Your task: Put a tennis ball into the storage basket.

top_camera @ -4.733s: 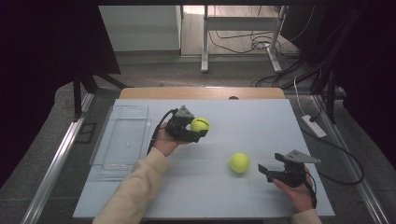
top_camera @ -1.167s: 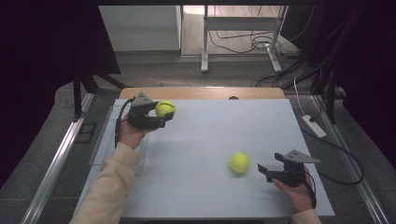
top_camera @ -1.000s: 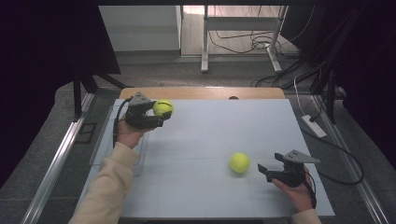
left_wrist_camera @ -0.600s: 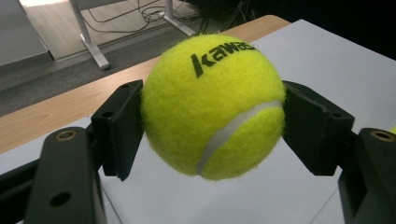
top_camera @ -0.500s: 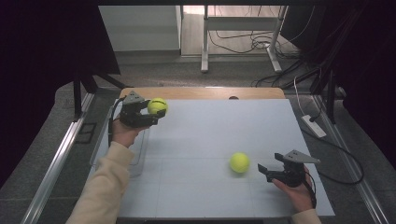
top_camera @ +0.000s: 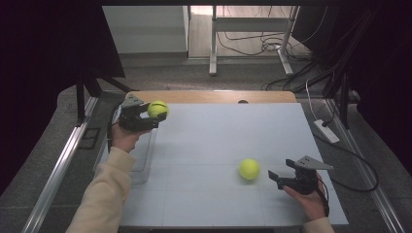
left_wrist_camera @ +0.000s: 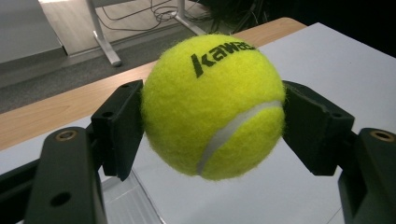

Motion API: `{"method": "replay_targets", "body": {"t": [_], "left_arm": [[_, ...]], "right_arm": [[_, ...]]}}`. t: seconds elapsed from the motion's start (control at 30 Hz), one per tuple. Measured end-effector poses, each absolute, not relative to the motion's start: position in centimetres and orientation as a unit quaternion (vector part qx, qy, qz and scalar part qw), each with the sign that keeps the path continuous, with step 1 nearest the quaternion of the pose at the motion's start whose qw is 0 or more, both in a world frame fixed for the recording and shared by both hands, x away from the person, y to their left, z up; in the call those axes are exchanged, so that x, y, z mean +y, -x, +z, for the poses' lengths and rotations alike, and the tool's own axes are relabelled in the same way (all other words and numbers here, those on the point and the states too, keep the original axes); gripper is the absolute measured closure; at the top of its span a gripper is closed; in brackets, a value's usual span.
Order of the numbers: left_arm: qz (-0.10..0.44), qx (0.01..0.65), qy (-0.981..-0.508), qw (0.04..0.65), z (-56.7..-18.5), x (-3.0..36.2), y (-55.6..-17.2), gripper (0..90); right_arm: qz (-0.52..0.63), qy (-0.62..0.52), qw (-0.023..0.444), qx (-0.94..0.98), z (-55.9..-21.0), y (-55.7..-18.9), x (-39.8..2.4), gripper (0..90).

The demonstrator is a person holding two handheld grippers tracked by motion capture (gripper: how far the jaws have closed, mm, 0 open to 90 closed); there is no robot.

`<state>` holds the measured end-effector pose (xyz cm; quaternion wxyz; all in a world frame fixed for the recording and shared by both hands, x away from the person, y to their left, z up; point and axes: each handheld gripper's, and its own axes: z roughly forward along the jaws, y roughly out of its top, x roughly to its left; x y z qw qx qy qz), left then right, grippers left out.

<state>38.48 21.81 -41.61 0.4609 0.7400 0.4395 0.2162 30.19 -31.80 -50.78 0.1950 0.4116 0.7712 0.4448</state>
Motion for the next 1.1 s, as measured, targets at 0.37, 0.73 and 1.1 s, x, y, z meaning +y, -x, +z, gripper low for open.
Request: {"method": "replay_targets", "body": {"t": [0.37,0.73,1.1], "left_arm": [[0.224,0.451,-0.732,0.459,-41.6,22.8,-38.4,27.2],[0.232,0.466,-0.724,0.453,-41.8,24.1,-38.5,27.2],[0.239,0.481,-0.717,0.445,-42.1,25.5,-38.4,27.2]], "right_arm": [[0.447,-0.411,0.196,0.770,-50.8,-30.2,-31.8,12.1],[0.447,-0.412,0.196,0.769,-50.7,-30.2,-31.8,12.1],[0.447,-0.413,0.196,0.769,-50.8,-30.2,-31.8,12.1]]}}
